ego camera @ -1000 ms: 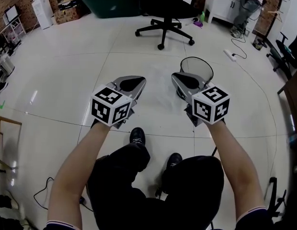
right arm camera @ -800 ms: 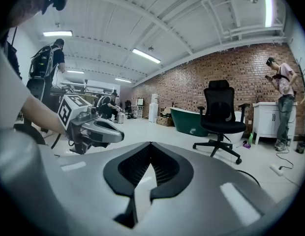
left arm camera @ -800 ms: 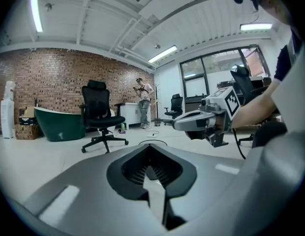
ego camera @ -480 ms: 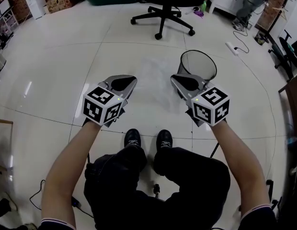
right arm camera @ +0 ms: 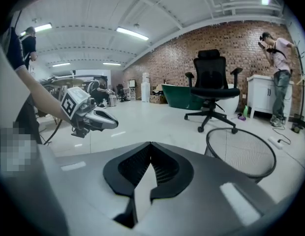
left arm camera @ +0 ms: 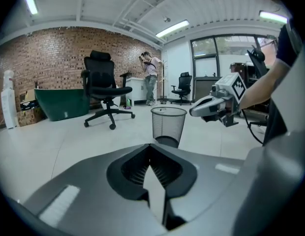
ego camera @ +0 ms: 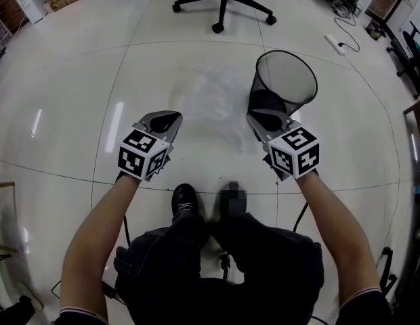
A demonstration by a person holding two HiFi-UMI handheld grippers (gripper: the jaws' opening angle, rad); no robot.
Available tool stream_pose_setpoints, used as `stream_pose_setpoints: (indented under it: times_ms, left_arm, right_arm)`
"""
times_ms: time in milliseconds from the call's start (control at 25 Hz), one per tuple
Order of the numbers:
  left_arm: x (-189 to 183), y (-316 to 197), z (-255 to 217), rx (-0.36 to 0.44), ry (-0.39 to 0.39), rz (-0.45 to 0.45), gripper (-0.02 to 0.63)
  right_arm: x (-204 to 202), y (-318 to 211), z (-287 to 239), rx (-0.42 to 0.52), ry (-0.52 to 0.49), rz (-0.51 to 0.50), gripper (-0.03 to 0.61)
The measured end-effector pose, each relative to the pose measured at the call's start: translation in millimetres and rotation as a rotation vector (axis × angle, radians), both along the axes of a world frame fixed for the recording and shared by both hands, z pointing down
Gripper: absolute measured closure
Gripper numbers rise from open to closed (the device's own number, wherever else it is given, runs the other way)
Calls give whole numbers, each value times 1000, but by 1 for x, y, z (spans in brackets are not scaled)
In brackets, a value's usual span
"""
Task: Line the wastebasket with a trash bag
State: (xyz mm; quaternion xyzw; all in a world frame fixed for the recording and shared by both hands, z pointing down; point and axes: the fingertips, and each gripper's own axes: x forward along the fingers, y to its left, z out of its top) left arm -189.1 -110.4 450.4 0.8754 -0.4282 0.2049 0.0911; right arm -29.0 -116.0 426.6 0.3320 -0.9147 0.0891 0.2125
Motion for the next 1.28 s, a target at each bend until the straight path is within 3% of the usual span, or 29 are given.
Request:
stream_pose_setpoints:
  times_ms: [240, 480, 760, 1000, 1160, 1280]
  left_arm:
    - [8, -2, 65, -92, -30, 25, 601]
    - [8, 4, 100, -148, -53, 38, 601]
    - [-7, -3, 136, -188, -56, -25, 601]
    - [-27, -1, 158, -246, -108, -50, 541]
    - [-51, -16, 172, -239, -158, -105, 482]
    - [-67, -32, 185, -233, -205, -149, 446]
  right_arm:
    - [20, -9, 89, -139, 63, 83, 533]
    - [37, -10, 163, -267, 113, 155, 483]
    - [41, -20, 226, -374, 144, 193, 440]
    - [37, -19, 258, -443, 160, 204, 440]
    - [43, -23, 263, -423, 182, 210, 561]
    - [42, -26, 258, -417, 169, 198, 575]
